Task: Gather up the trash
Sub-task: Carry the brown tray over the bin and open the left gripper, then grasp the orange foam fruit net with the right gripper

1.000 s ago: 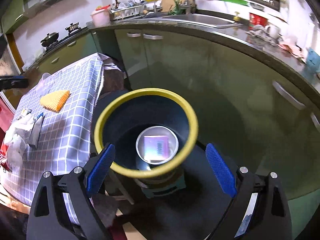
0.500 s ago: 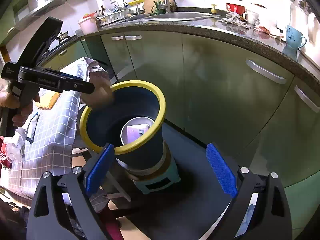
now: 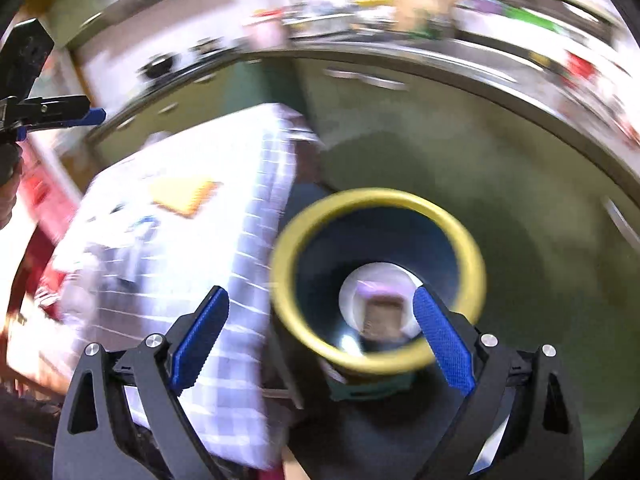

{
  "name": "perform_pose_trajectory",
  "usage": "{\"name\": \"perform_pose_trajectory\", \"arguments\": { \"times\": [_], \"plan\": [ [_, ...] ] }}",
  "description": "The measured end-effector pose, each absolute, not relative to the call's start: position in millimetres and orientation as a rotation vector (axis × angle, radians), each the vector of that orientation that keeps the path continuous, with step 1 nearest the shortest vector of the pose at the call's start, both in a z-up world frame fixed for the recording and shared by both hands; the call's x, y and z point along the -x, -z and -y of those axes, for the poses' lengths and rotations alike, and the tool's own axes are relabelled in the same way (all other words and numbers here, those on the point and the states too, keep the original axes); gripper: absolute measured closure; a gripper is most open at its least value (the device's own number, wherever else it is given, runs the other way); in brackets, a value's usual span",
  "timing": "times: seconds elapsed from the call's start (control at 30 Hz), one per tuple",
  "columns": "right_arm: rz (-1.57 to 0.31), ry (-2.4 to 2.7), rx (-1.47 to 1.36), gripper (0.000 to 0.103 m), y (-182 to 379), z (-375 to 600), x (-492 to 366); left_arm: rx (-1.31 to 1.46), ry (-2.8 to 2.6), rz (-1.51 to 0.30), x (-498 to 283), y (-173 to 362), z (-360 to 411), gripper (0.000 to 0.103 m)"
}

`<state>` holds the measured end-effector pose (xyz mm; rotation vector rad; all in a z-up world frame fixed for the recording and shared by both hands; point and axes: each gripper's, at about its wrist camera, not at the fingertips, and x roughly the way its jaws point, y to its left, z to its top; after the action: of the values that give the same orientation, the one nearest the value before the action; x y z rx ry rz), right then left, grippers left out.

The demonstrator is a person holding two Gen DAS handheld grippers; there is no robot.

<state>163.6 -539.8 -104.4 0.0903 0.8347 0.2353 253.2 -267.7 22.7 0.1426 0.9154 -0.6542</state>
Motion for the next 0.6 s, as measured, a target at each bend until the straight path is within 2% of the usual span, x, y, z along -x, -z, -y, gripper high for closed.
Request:
{"name": "perform_pose_trajectory", "arguments": {
  "times": [0.3, 0.47, 0.6],
  "plan": [
    [-0.891, -0.559, 0.029, 0.011, 102, 394, -284, -0.059, 0.373, -0.834, -187, -24, 90, 0.015],
    [-0.979, -0.570, 0.120, 0.011, 126, 343, -344, -0.003, 0.290, -0.841, -158, -10, 34, 0.015],
    [-0.979, -0.599, 0.262, 0.011, 138, 309, -361, 0.023, 0.265, -0.844, -146, -2, 10, 0.015]
  ]
}}
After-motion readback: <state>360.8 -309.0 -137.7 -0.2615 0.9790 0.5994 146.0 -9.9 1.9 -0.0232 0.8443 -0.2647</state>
